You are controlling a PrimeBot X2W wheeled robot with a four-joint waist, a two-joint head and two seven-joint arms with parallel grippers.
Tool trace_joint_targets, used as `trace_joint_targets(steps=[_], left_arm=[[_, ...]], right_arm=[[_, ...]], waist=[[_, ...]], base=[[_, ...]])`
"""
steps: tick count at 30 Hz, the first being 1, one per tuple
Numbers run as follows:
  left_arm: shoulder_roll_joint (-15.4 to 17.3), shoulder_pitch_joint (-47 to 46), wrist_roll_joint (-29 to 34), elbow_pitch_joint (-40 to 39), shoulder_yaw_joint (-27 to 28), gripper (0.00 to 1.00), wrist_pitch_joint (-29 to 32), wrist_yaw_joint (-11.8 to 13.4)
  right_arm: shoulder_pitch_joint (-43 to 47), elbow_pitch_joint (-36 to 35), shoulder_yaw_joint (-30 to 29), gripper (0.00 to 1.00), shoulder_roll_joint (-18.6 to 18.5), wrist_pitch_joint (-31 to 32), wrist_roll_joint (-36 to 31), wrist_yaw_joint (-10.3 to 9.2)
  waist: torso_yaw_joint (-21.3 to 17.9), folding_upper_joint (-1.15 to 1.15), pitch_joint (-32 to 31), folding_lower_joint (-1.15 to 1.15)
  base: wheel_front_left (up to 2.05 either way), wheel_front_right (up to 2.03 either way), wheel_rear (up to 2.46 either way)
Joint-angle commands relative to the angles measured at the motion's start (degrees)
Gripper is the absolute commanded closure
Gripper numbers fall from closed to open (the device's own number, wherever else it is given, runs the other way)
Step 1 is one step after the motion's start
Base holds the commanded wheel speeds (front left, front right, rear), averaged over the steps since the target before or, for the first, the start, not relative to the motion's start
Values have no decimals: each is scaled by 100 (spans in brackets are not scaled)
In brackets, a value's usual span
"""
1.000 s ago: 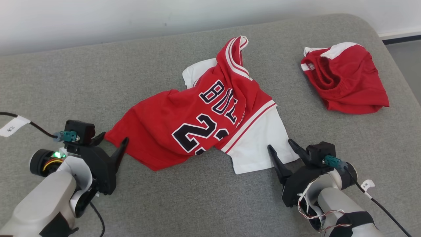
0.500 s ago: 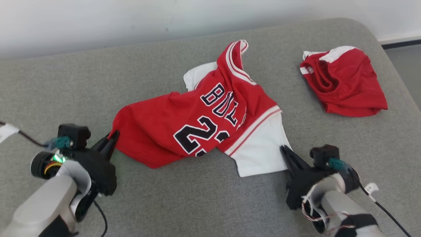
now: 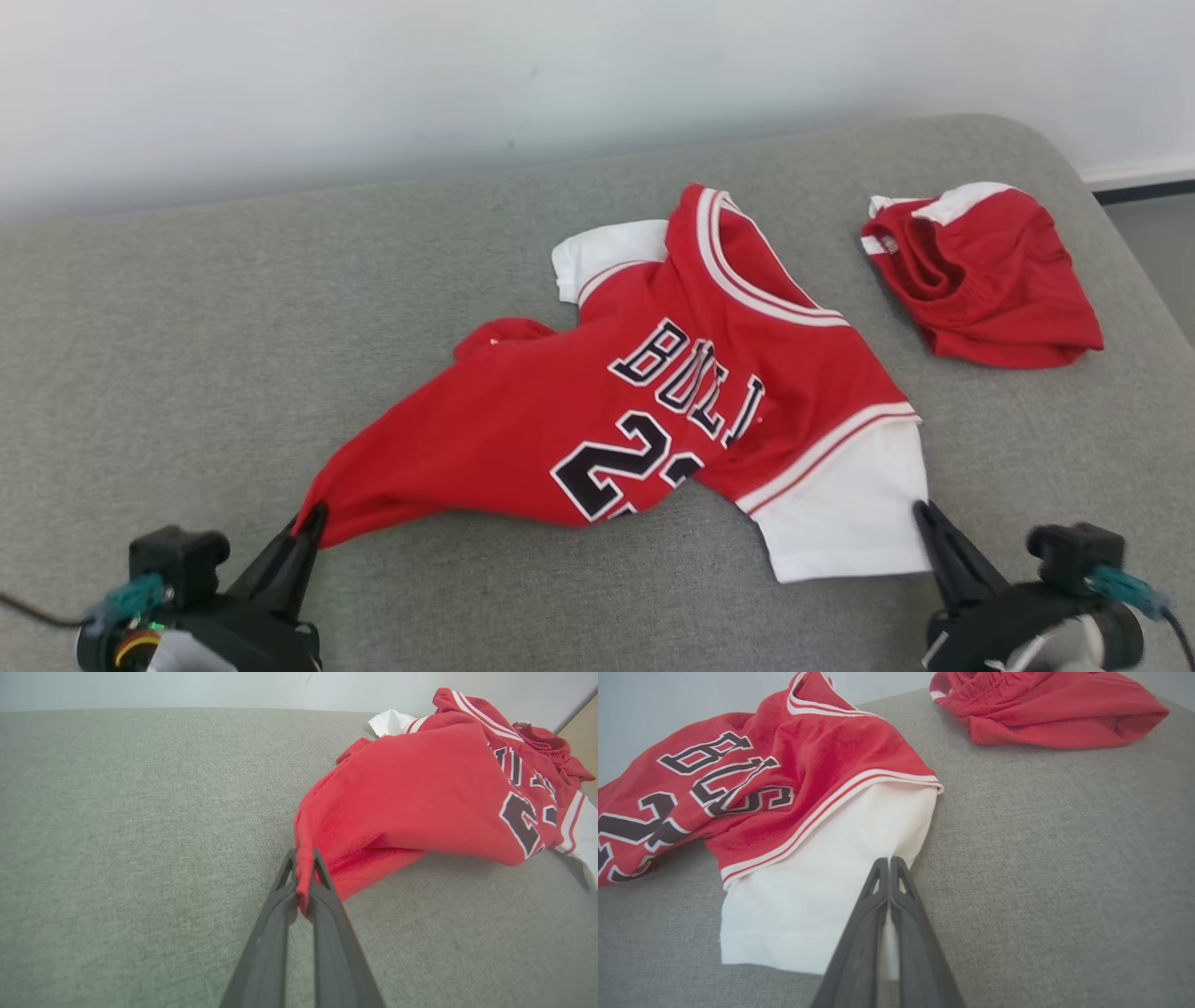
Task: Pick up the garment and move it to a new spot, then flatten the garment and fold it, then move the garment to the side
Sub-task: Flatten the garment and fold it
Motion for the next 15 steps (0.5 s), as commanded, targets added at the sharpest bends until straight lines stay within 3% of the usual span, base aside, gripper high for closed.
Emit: trace_joint_targets(steps=[1, 15], left_arm=[[49, 188, 87, -197, 162, 100, -37, 93], [498, 1168, 606, -1467, 1153, 100, -28, 665]], right_arm=[[199, -174, -183, 100, -51, 56, 10, -14], [1348, -1778, -1639, 100, 245, 1117, -622, -15]], waist=[[78, 0, -78, 0], [305, 0, -289, 0]], base=[[0, 0, 0], [0, 0, 0]])
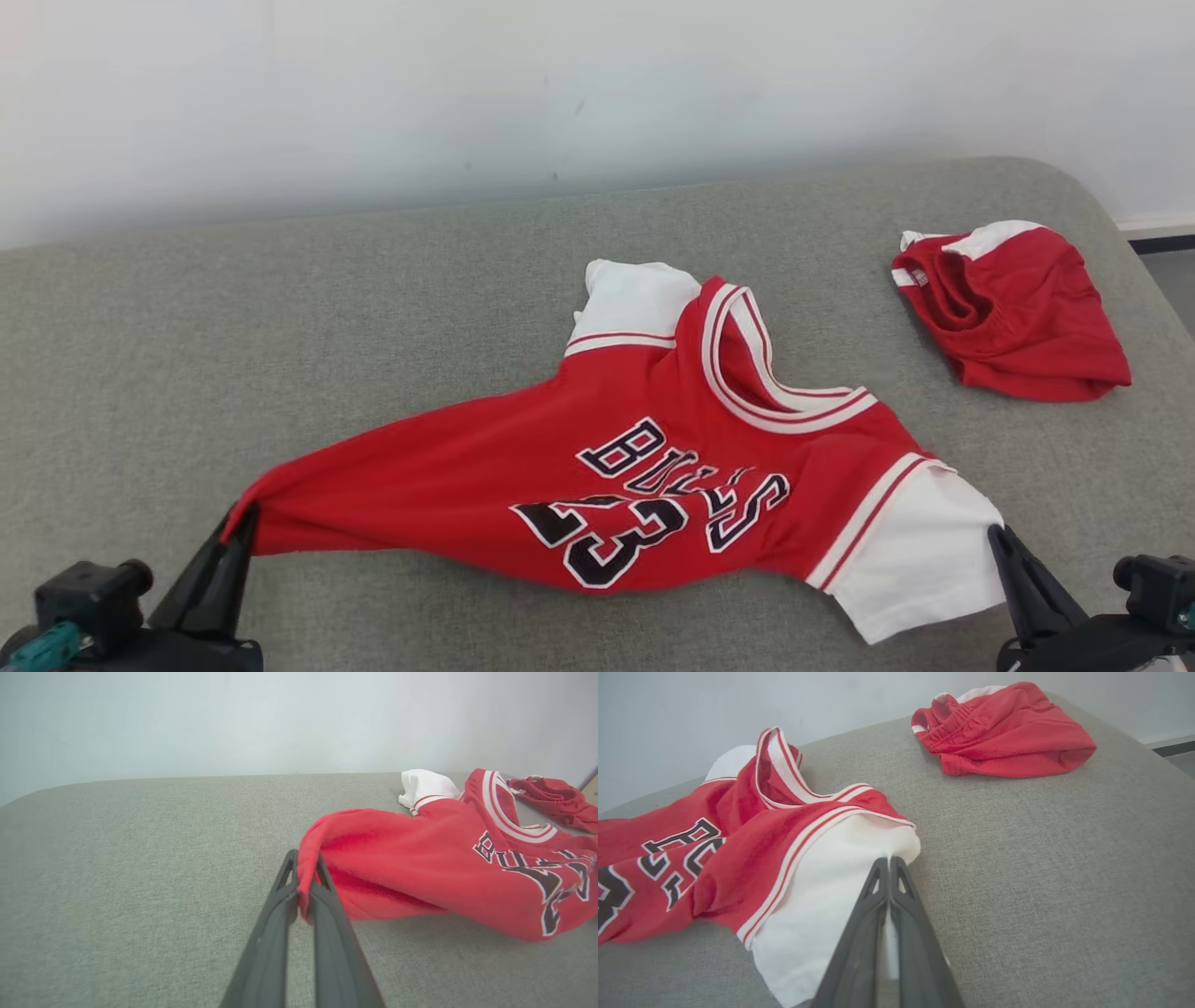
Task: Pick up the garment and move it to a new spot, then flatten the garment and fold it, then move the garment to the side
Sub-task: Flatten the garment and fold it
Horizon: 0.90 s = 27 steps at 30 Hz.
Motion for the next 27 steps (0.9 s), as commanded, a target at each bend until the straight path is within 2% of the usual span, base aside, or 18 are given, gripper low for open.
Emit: trace_joint_targets(steps=[1, 5, 10, 21, 27], left_arm=[[90, 124, 68, -115, 77, 100, -14, 63], [156, 91, 49, -384, 163, 100, 22, 130], [58, -306, 145, -442, 31, 100, 214, 17], [-136, -2347, 631, 530, -296, 100, 865, -881], [-341, -3490, 801, 1178, -425, 100, 1191, -1126]], right_arm=[[123, -146, -128, 100, 49, 88, -72, -15], [265, -486, -340, 100, 152, 361, -178, -15], [252, -750, -389, 100, 257, 601, -240, -15], [32, -687, -292, 100, 254, 834, -148, -15], [-3, -417, -96, 100, 349, 727, -28, -15]], waist=[[42, 0, -15, 1], [93, 0, 2, 1], [111, 0, 34, 1], [-53, 0, 311, 1], [-330, 0, 595, 1]], base=[[0, 0, 0], [0, 0, 0], [0, 0, 0], [0, 0, 0], [0, 0, 0]])
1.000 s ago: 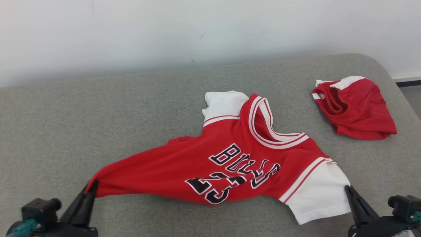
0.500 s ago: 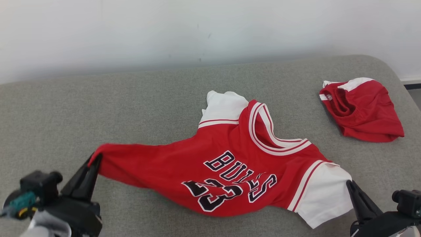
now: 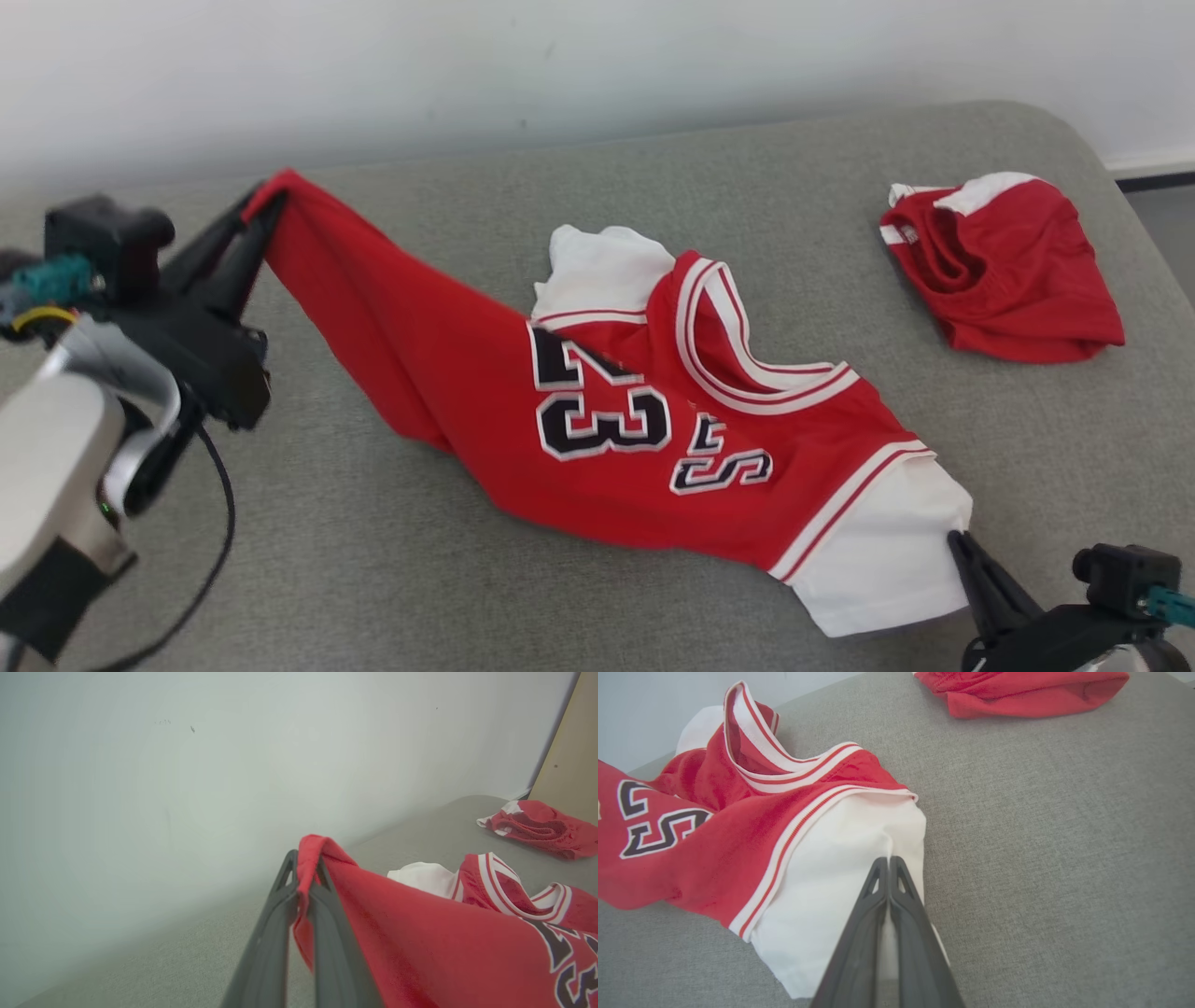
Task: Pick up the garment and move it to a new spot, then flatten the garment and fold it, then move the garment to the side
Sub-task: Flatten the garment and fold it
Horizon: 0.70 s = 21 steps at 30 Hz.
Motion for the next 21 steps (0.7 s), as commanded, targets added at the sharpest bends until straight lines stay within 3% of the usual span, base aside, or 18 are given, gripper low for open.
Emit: trace_joint_targets(steps=[1, 7, 17, 18, 19, 20, 21], left_arm=[[2, -320, 92, 198, -42, 100, 71, -51], [-153, -1082, 239, 814, -89, 100, -20, -128], [-753, -1651, 404, 2423, -616, 100, -347, -188], [-785, -1680, 386, 2528, -643, 100, -436, -189], [-805, -1691, 389, 2634, -659, 72, -529, -190], [-816, -1682, 420, 2738, -694, 24, -614, -192], [-819, -1679, 428, 2819, -722, 0, -683, -192]], right_arm=[[-98, 56, 99, 100, 48, -51, 43, -13], [-332, 245, 357, 100, 43, -183, 171, -13], [-939, 759, 992, 100, 131, -671, 292, -13], [-990, 790, 1033, 83, 128, -752, 285, -13], [-1031, 816, 1065, 49, 132, -844, 271, -13], [-1042, 849, 1098, 0, 135, -913, 284, -13], [-1057, 879, 1124, 0, 137, -973, 311, -13]], waist=[[-242, 0, 234, -1], [-501, 0, 539, -1], [-749, 0, 850, -1], [-753, 0, 845, -1], [-748, 0, 833, -1], [-736, 0, 808, -1], [-722, 0, 779, -1]], base=[[0, 0, 0], [0, 0, 0], [0, 0, 0], [0, 0, 0], [0, 0, 0], [0, 0, 0], [0, 0, 0]])
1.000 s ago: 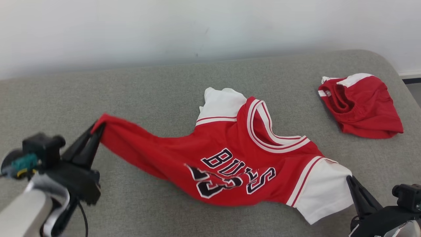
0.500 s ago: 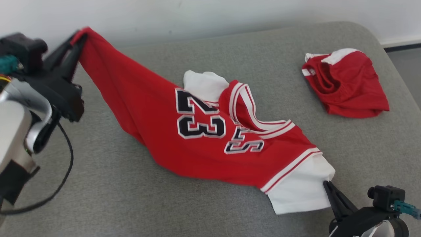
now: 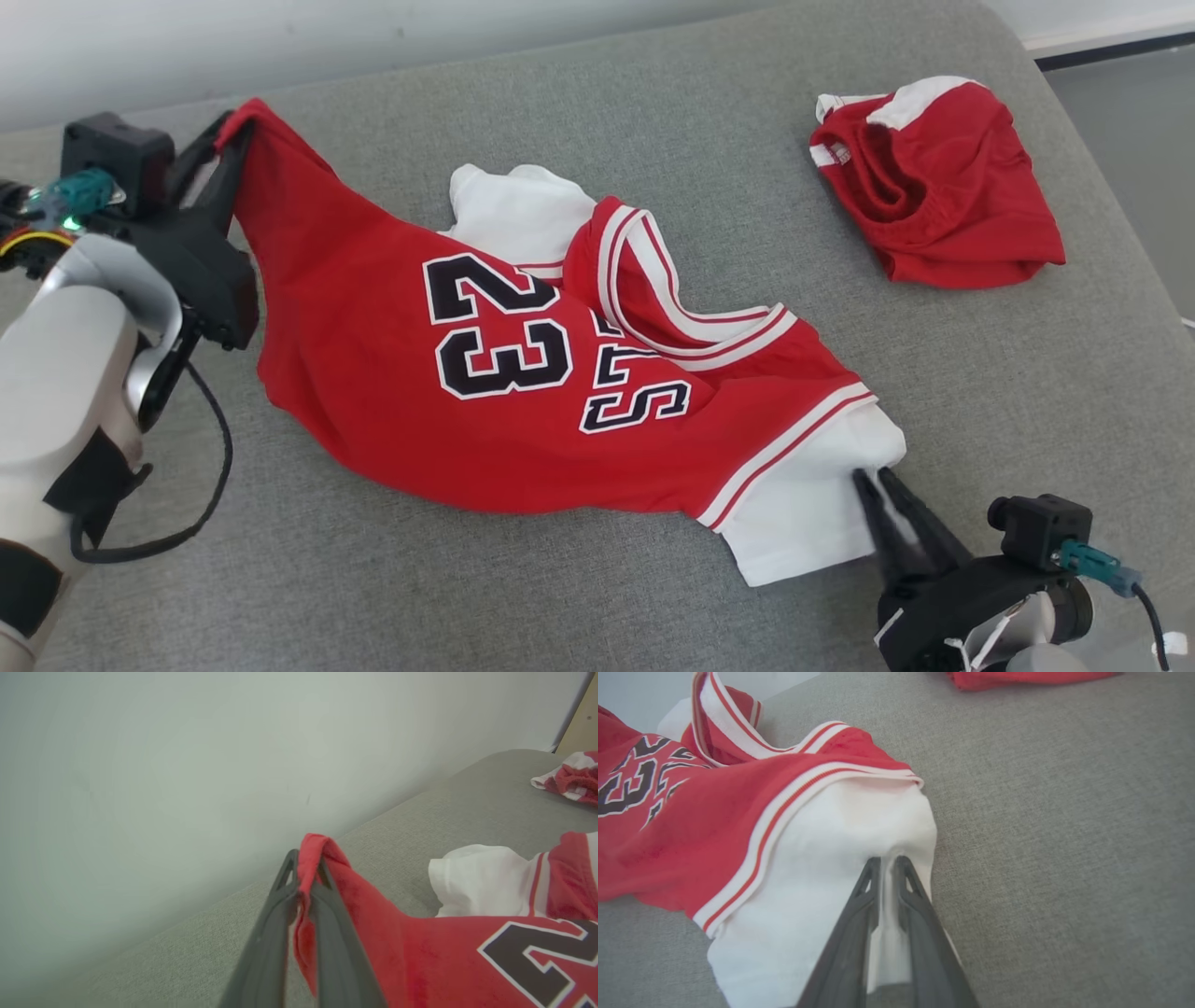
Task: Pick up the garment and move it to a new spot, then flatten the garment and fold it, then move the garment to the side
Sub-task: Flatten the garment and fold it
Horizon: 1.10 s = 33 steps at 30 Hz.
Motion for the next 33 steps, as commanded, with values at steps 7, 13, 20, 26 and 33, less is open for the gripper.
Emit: trace_joint_targets(steps=[7, 13, 20, 26, 33], left_arm=[[120, 363, -191, 87, -58, 0, -420, 5], [150, 970, -371, -141, 113, 0, -503, 5], [-161, 1805, -680, -205, 233, 0, -516, 26], [-535, 2134, -899, 129, 164, 0, -511, 17], [-833, 2122, -905, 681, 61, 0, -504, 11]], right_arm=[[6, -142, -62, 0, -82, -640, -59, -15], [225, -338, -265, 0, -1, -957, -308, -14], [418, -386, -341, 0, 134, -968, -554, -14], [463, -487, -328, 0, 258, -1019, -640, -14], [506, -515, -280, 0, 383, -1109, -749, -15]], waist=[[202, -1, -428, -2], [377, -1, -710, -2], [499, -1, -811, -2], [453, -1, -768, -2], [324, -1, -712, -2]], base=[[0, 0, 0], [0, 0, 0], [0, 0, 0], [0, 0, 0], [0, 0, 0]])
